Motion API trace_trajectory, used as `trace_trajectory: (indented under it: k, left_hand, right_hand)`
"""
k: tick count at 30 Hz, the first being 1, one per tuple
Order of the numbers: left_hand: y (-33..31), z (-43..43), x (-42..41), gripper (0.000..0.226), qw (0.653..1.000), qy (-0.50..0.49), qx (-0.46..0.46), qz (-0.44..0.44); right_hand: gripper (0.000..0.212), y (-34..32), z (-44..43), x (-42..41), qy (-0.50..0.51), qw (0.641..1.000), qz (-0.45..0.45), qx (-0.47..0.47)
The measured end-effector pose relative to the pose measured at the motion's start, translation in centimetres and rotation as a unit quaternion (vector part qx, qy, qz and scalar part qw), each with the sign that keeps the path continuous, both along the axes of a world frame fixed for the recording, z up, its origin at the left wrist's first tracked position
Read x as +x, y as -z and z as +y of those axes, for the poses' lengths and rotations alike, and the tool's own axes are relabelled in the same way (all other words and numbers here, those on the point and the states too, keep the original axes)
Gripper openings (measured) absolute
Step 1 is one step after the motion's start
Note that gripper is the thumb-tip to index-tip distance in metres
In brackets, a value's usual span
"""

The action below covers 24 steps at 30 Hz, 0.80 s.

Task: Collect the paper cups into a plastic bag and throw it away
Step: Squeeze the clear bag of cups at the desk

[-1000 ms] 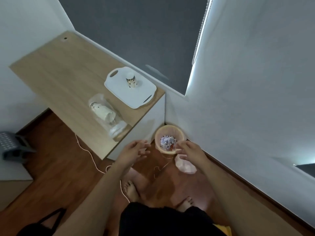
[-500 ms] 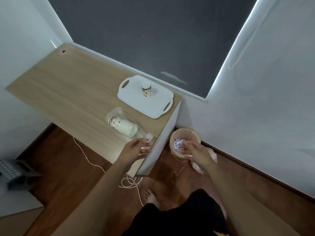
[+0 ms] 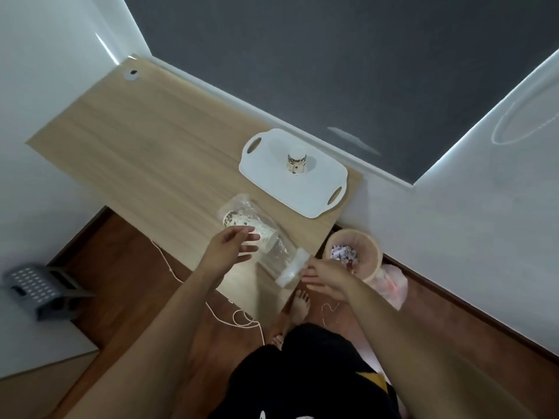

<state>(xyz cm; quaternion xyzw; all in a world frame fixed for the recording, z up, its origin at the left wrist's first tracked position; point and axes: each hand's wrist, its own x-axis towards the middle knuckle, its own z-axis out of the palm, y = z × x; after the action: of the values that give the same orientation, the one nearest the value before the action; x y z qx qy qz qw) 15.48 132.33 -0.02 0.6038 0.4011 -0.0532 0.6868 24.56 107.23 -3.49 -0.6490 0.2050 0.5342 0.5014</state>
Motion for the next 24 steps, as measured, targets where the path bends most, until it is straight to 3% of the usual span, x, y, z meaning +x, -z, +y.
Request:
trace_trajectory:
  k: [4,6,9,13,18,21,24]
  left_hand:
    - [1.4,1.8,0.5,0.02,1.0,0.002,0.023,0.013]
    - [1.8,2.6,0.8,0.018,0.999,0.009,0.049,0.018]
    - [2.0,3.7,1.2,0.02,0.984,0.07,0.164,0.022]
    - [2.8,6.5,3.0,0.047,0.902,0.235,0.362,0.022]
    - [4.4,10.1,6.4,0.104,0.762,0.451,0.454,0.098]
    - [5.9,12.4,7.6,0.108,0.68,0.542,0.473,0.141]
    - [7.5,14.3,8.1,0.095,0.666,0.576,0.455,0.132]
  right_hand:
    - [0.017,0.7,3.8,2.3,0.039,0.999,0.004,-0.018]
    - [0.019,0.5,5.0,3.4,0.057,0.998,0.0,-0.023]
    - [0.026,0.1,6.1,4.2,0.063,0.998,0.001,-0.026]
    - [0.022,0.7,7.2,4.4,0.061,0.998,-0.006,-0.015]
    - [0.019,1.6,8.4,3.1,0.099,0.995,-0.014,-0.02]
    - [0.029,1.0,9.2,1.9,0.111,0.993,-0.026,0.003]
    - [0.028,0.4,10.9,0.6,0.157,0.987,-0.037,0.006]
